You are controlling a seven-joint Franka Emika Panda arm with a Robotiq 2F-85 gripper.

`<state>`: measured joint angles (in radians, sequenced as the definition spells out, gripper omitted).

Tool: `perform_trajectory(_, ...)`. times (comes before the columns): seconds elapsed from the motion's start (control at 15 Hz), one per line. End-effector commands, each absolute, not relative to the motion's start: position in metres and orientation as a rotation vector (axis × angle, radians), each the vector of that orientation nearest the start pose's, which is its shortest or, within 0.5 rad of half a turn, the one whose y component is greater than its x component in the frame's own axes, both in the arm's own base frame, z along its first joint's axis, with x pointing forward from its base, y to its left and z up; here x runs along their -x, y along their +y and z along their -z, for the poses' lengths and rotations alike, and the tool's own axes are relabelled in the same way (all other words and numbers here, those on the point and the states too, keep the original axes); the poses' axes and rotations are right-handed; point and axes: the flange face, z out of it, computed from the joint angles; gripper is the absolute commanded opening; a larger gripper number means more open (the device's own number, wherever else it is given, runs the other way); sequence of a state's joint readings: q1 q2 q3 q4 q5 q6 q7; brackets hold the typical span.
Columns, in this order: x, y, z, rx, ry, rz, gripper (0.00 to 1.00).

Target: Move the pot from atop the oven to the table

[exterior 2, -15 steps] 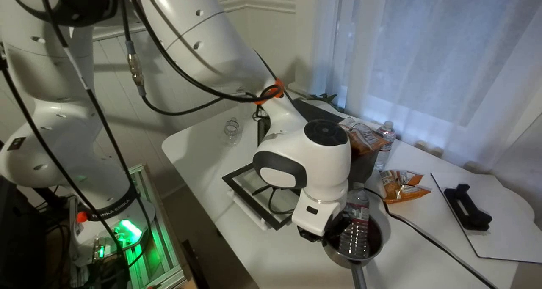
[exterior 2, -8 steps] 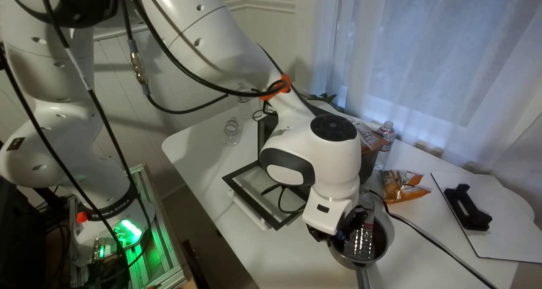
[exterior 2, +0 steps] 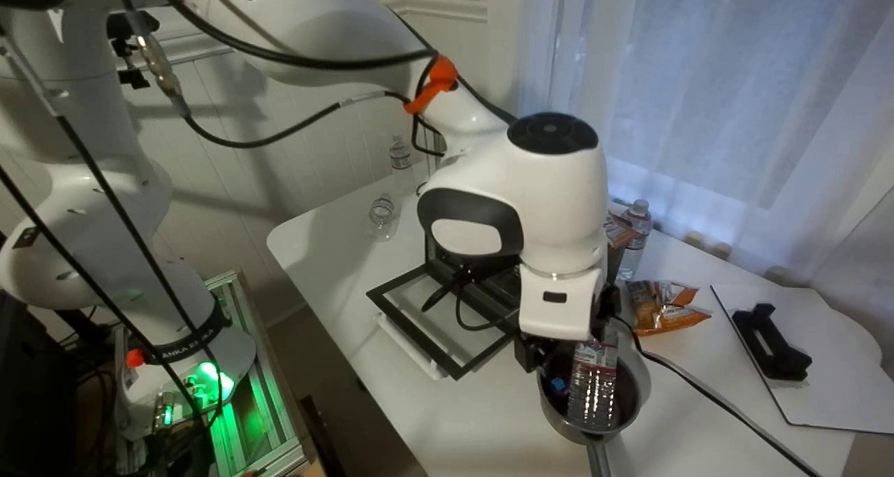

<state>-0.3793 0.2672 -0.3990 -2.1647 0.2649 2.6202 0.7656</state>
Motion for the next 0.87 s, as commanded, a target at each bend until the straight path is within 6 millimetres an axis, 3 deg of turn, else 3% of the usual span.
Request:
perform_trajectory(0.0,-0.385,-0.388,-0.361,2.183,2.172,0.387,1.00)
perform_trajectory(0.2,-0.363,-0.374,-0.405,2.337,2.054,0.457,1.00)
perform_trajectory(0.4,-0.341,-0.353,-0.434,2.521,1.866,0.499,1.00)
perform_trajectory(0.47,-0.366,-0.375,-0.418,2.433,1.979,0.473,1.00)
perform_trajectory(0.6,-0.353,-0.364,-0.432,2.478,1.909,0.502,1.00)
perform_trajectory(0.8,-0.346,-0.358,-0.433,2.490,1.883,0.502,1.00)
